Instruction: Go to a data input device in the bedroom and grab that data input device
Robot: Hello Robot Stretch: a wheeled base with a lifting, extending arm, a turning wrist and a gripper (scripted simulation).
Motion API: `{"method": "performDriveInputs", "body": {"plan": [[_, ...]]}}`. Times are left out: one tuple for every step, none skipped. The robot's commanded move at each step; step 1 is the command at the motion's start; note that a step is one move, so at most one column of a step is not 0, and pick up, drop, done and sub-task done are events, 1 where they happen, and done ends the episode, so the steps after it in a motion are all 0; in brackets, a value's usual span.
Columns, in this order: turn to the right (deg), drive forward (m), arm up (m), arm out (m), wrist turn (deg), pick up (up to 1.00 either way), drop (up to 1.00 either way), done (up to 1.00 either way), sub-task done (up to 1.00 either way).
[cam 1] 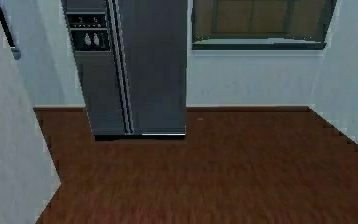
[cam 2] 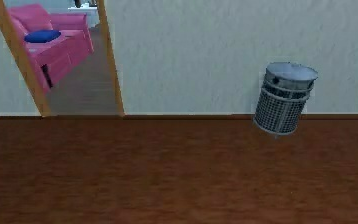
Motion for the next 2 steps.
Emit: {"method": "performDriveInputs", "body": {"plan": [[-45.0,0.00,0.00,0.00,0.0,0.00,0.00,0.00,0.00],[-9.0,0.00,0.00,0.00,0.0,0.00,0.00,0.00,0.00]]}}
